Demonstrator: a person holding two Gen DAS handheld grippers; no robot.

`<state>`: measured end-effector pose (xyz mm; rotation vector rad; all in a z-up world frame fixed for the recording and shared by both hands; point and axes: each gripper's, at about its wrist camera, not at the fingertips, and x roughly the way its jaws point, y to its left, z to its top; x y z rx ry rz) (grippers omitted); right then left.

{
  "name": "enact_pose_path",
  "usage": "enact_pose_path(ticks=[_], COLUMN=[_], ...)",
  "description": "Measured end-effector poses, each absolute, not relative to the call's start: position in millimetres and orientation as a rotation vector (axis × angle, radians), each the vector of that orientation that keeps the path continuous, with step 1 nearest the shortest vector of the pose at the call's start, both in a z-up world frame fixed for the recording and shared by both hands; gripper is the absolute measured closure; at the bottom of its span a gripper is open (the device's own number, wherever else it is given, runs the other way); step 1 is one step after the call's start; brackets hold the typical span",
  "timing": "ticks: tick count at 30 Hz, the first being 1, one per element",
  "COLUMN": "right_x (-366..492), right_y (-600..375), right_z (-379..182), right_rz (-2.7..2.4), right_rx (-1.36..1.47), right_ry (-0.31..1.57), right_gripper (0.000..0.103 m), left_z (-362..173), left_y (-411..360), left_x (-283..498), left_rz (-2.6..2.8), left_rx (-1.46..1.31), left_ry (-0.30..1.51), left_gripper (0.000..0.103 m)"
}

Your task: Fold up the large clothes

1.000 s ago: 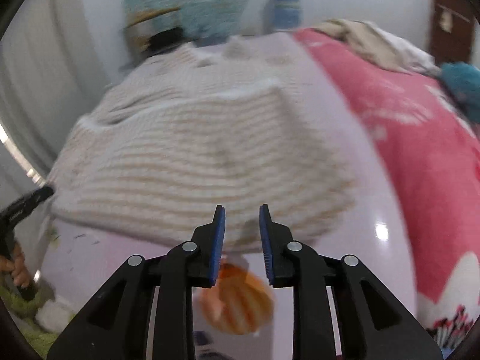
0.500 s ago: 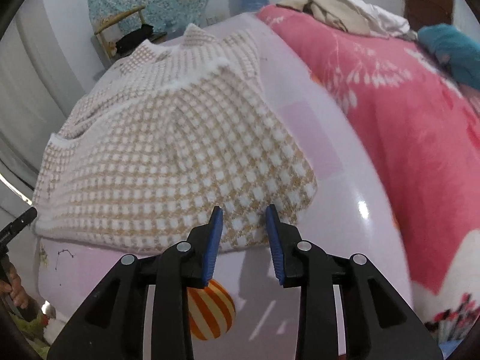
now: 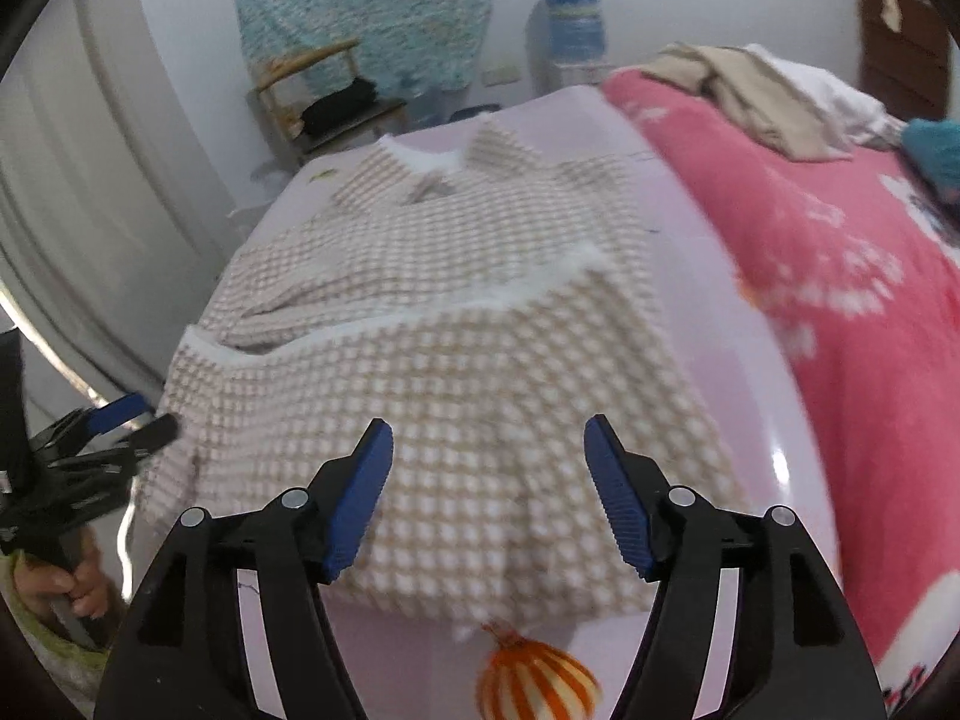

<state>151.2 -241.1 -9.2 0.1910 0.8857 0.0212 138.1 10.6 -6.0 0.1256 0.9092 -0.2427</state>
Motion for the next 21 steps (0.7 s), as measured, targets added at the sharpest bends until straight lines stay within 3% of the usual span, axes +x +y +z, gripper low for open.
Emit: enact_pose_path(ticks=[6, 8, 14, 21], right_x=[184.6, 194.9, 222.7, 229.7], right_y=[-222.4, -219.2, -223.9, -224.4], right_z=[-15.3, -20.7, -55.8, -60.1], right_rz=[0.049, 0.042, -0.014, -0.037], right_rx=[0.162, 0.158, 0.148, 0.161], right_ry=[0.917, 0.925, 0.985, 1.045], right_gripper=[0.040, 0.040, 0.040, 0.044], left_z=[-52.2, -58.3, -59.8, -60.9], left_y=[-12.2, -13.0, -10.9, -10.3], left_x=[181.3, 184.6, 188.9, 189.4], left_rz=[-0.155, -0.140, -0.101, -0.104], left_rx=[0.172, 0.159, 0.142, 0.132], left_ry=[1.052, 1.060, 1.058, 1.060], left_gripper=[0.022, 0.015, 0.006, 0.006])
